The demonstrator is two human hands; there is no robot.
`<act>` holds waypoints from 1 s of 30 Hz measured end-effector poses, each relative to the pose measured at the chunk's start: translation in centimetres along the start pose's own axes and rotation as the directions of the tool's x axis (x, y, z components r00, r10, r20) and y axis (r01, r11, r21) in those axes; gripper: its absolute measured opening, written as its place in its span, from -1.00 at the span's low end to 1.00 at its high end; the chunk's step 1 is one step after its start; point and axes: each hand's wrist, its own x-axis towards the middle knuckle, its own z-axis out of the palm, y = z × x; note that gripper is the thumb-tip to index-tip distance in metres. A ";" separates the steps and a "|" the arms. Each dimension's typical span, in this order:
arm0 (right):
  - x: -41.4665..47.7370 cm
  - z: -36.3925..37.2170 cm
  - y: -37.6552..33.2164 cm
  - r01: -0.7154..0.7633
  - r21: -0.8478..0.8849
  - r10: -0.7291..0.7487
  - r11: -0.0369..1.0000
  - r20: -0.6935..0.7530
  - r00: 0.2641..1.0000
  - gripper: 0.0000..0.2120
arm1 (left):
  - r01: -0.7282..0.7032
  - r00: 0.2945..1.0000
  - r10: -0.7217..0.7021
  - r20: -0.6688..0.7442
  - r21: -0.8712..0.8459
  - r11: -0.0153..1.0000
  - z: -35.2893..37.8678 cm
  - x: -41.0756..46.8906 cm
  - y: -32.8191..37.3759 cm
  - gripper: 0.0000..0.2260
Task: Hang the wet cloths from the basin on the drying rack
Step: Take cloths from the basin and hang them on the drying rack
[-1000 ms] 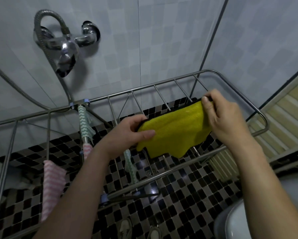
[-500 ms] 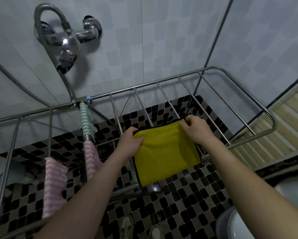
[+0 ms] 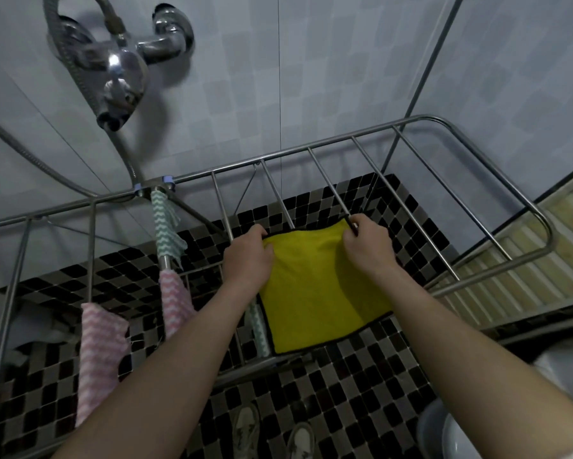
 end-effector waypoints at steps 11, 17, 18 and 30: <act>-1.7 1.0 -1.2 0.091 -0.112 -0.067 0.990 0.205 0.976 -0.61 | -0.094 0.995 0.093 0.023 0.083 0.992 1.8 1.2 -0.8 -0.65; -4.4 0.4 -1.2 0.001 -0.112 0.058 0.994 0.521 0.851 -0.63 | -0.200 0.954 0.211 0.213 -0.070 0.977 3.0 1.2 1.9 -0.57; -4.7 0.5 -1.1 0.007 -0.139 0.067 0.990 0.522 0.850 -0.57 | -0.188 0.947 0.197 0.254 -0.059 0.980 3.3 1.3 2.1 -0.52; -7.5 0.4 -0.7 0.150 -0.221 -0.007 0.964 0.540 0.841 -0.74 | -0.112 0.956 0.127 0.263 -0.071 0.991 3.8 0.6 3.1 -0.37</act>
